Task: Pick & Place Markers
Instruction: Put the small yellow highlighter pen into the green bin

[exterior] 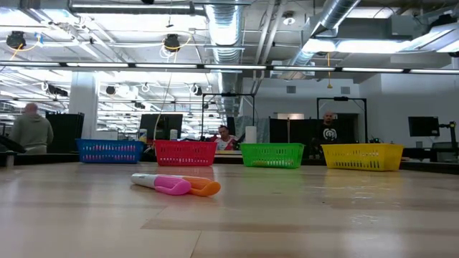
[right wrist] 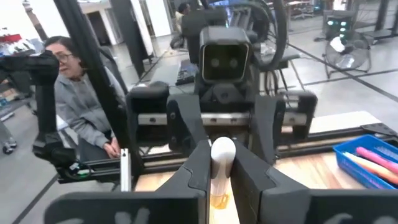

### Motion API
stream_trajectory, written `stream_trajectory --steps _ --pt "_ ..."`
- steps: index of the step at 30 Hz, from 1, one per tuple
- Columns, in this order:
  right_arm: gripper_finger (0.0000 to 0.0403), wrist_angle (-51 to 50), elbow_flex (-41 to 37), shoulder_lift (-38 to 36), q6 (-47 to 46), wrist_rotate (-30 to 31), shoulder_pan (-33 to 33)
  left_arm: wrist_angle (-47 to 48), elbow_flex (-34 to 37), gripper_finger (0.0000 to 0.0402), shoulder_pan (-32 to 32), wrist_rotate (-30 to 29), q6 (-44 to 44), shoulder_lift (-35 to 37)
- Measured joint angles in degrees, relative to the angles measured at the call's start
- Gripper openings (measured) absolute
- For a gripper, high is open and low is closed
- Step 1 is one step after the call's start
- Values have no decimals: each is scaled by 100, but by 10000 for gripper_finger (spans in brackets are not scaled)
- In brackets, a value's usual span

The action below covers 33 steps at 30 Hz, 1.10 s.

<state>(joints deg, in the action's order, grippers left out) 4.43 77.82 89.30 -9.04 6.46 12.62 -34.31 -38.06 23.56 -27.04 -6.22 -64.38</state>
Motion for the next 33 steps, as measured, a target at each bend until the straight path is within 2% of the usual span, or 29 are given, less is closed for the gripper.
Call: stream_trajectory --steps 5,8,11,16,19,23,28,33 --pt "26 -210 0 0 -3 257 -65 1289 0 207 -45 14 -29 833" --pt "26 -475 0 -2 -48 358 -169 2044 -2 209 -47 212 -85 1286" --pt "26 -1048 0 -2 -125 717 -311 2830 -2 205 -41 429 -333 1604" --pt "26 -2215 0 -2 -415 1534 -591 3650 1 195 -42 380 -454 1719" --pt "26 -2932 0 0 -726 1957 -857 3677 124 189 -40 -136 -156 1698" --pt "26 -3629 0 0 -994 2248 -1363 3667 316 179 -46 -700 -330 1715" --pt "26 -3948 0 23 -886 2108 -2102 3649 416 169 -42 -744 -439 1698" --pt "26 -3918 15 297 -273 1545 -2837 3640 417 162 -107 -999 -496 1698"
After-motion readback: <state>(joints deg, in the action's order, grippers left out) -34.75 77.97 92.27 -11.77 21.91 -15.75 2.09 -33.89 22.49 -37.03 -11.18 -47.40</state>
